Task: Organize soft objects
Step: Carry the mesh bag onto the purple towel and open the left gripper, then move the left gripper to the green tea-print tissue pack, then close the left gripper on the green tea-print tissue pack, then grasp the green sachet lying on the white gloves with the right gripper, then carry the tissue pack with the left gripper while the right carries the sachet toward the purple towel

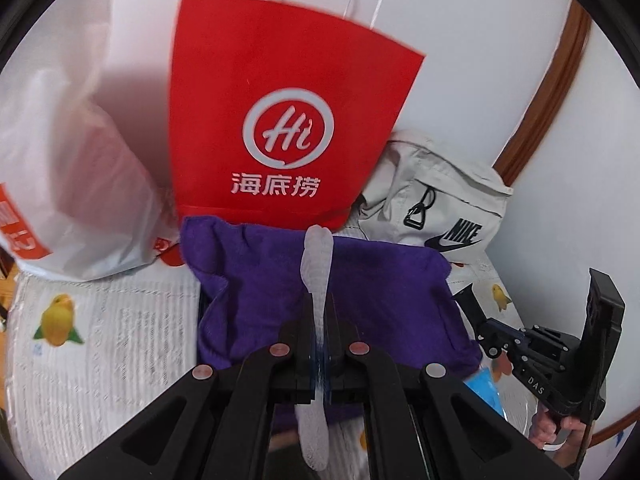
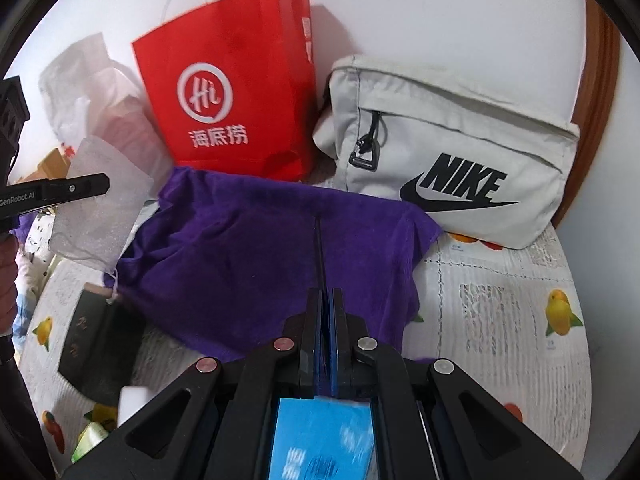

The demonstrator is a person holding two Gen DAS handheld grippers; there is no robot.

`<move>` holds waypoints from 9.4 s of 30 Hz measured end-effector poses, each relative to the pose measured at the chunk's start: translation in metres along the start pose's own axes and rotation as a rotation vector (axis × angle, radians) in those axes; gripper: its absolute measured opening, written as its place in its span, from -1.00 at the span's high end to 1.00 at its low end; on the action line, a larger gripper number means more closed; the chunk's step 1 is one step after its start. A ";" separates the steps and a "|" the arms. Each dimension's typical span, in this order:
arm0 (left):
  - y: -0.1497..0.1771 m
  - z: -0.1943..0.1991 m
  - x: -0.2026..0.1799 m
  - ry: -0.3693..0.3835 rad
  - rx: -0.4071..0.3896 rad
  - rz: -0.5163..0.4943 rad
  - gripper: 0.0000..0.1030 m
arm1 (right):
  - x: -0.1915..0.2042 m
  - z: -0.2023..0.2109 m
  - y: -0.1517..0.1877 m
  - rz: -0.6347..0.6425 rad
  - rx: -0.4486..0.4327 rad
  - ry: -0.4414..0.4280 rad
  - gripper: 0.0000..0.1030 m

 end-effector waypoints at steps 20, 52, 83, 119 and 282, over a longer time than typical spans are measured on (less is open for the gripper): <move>-0.002 -0.116 0.015 -0.047 0.206 0.004 0.94 | -0.006 -0.083 0.005 0.005 0.194 -0.007 0.93; 0.051 0.038 0.011 -0.172 0.089 -0.043 -0.29 | -0.001 0.043 0.040 -0.049 0.068 0.001 -0.62; 0.245 0.048 -0.057 -0.302 0.165 -0.259 -0.47 | 0.036 0.155 0.218 -0.093 0.030 -0.026 -0.82; 0.278 0.090 0.040 -0.187 0.138 0.087 0.03 | 0.108 0.045 0.222 0.188 0.131 -0.008 0.18; 0.049 -0.061 0.032 -0.114 0.216 0.066 0.05 | -0.009 -0.073 0.001 -0.018 0.179 -0.050 0.32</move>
Point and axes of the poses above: each gripper's, at about its wrist camera, not at the fingertips, and z roughly against the way its jaws point, x to its left, y to its underside, the point moved 9 cm from there along -z, roughly the way its jaws point, and after that the axes turned 3 degrees about x, right-handed, at the moved point
